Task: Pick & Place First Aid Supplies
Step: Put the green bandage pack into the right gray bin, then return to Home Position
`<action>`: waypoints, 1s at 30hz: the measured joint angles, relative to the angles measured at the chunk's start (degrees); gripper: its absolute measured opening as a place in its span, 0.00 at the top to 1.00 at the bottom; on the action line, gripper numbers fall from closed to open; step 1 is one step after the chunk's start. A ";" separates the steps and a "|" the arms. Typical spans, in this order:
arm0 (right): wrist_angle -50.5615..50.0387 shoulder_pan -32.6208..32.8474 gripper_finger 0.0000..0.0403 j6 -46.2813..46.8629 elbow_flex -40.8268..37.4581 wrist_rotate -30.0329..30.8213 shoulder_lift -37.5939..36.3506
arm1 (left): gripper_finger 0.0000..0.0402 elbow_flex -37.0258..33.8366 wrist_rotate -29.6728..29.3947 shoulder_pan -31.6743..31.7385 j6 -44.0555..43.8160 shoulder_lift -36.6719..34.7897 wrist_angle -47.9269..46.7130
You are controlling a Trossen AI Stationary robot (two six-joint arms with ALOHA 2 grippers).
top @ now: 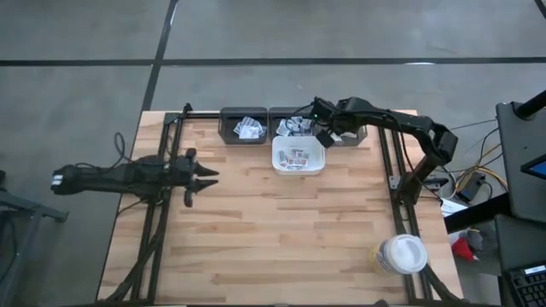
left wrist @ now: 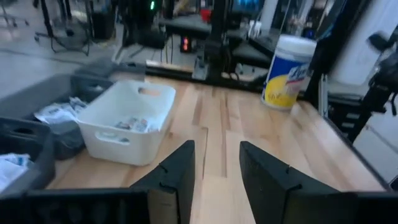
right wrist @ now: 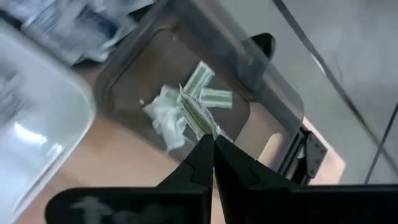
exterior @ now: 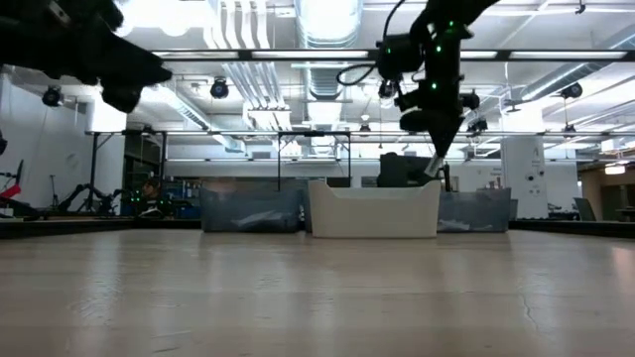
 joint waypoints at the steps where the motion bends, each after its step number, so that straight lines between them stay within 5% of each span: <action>1: 0.88 -0.59 0.98 0.93 -0.23 -0.05 0.34 | 0.69 0.00 -0.14 0.00 0.01 -1.88 -1.42; 12: 3.28 -5.46 0.98 1.20 1.16 -4.53 5.47 | 0.69 -0.02 -1.38 0.00 -0.09 -14.05 -10.61; 26: 2.83 -6.53 0.80 0.13 1.65 -7.55 8.16 | 0.69 -0.02 -1.37 0.00 0.15 -14.10 -13.19; 30: 0.70 -6.38 0.76 0.27 4.18 -14.85 6.43 | 0.69 -0.02 -1.36 0.00 -0.17 -14.10 -14.35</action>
